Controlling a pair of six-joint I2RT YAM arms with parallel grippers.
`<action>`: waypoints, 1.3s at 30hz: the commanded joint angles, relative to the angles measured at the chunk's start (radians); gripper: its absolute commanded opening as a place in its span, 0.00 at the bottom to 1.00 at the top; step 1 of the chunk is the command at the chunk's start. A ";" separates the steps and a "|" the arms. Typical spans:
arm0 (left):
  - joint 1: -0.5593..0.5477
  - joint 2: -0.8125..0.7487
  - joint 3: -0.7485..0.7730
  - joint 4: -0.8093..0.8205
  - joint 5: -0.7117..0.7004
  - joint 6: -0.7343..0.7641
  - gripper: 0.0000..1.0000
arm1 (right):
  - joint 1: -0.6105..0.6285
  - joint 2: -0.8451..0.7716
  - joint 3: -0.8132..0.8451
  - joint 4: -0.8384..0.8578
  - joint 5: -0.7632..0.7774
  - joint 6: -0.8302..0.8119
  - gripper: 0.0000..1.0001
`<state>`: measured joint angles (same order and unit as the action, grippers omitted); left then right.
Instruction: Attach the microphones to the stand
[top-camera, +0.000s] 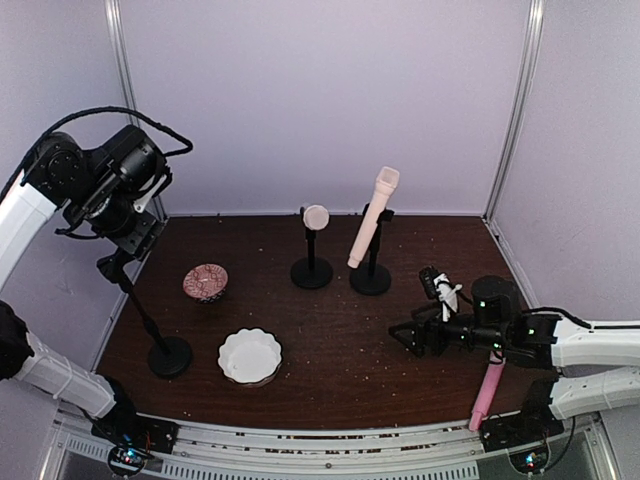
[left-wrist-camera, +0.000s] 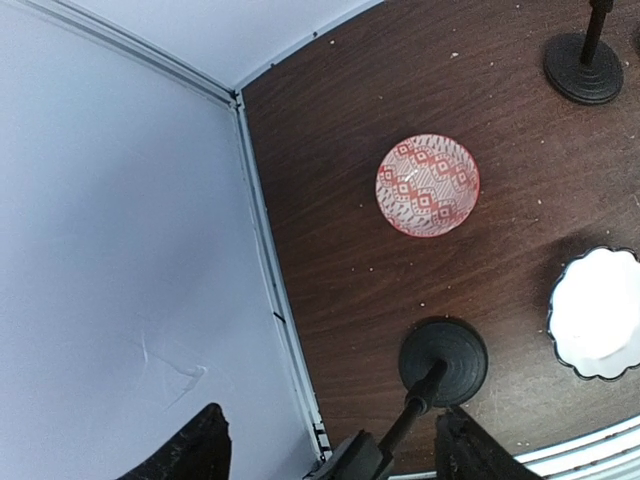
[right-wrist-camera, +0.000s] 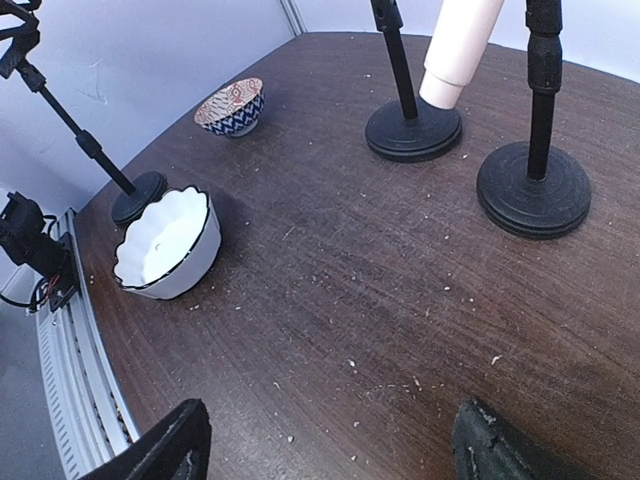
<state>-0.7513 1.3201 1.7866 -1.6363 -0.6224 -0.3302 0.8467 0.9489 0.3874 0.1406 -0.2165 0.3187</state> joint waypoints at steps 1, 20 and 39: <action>0.013 -0.014 -0.029 -0.020 -0.020 0.002 0.72 | 0.003 0.004 -0.007 0.030 -0.012 0.006 0.84; 0.039 -0.005 -0.113 -0.022 0.102 -0.050 0.44 | 0.003 0.038 0.009 0.017 -0.030 -0.015 0.84; 0.041 0.122 0.111 0.005 0.121 0.044 0.00 | 0.003 0.053 0.011 0.017 -0.038 -0.021 0.84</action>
<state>-0.7147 1.4265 1.8256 -1.6508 -0.4950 -0.3183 0.8467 1.0035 0.3878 0.1463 -0.2508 0.3107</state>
